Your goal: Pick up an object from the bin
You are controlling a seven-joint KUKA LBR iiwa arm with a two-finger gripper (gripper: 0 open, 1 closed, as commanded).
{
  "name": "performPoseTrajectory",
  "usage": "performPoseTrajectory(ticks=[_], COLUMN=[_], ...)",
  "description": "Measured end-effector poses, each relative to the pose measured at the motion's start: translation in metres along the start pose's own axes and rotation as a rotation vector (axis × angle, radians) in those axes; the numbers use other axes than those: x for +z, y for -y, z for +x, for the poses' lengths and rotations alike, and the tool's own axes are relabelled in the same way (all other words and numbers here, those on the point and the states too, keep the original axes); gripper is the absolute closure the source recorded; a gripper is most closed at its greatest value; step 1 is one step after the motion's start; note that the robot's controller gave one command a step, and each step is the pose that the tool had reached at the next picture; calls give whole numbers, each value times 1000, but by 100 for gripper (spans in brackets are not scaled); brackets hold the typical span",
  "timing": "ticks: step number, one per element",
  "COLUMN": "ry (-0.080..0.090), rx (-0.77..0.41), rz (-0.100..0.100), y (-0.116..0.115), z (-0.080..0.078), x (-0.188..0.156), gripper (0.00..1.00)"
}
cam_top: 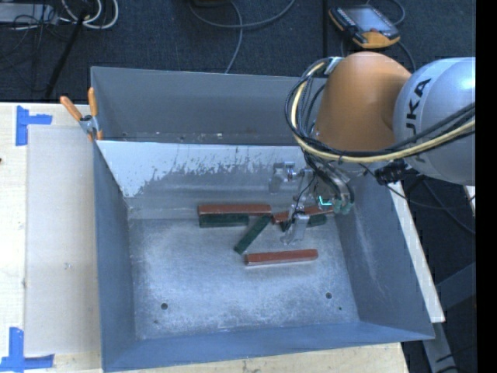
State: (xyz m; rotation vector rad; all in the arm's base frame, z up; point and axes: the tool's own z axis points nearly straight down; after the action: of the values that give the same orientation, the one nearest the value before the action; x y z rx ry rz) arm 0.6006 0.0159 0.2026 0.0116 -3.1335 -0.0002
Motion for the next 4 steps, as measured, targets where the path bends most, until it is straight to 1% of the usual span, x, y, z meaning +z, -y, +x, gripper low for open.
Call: performPoseTrajectory(ticks=[1, 2, 3, 4], ry=[6, 18, 14, 11], rx=[-738, -732, -731, -730], rz=[1, 4, 3, 5], y=[15, 15, 16, 17], z=[-5, -10, -7, -8], x=[133, 126, 130, 128], gripper=[0, 100, 0, 100])
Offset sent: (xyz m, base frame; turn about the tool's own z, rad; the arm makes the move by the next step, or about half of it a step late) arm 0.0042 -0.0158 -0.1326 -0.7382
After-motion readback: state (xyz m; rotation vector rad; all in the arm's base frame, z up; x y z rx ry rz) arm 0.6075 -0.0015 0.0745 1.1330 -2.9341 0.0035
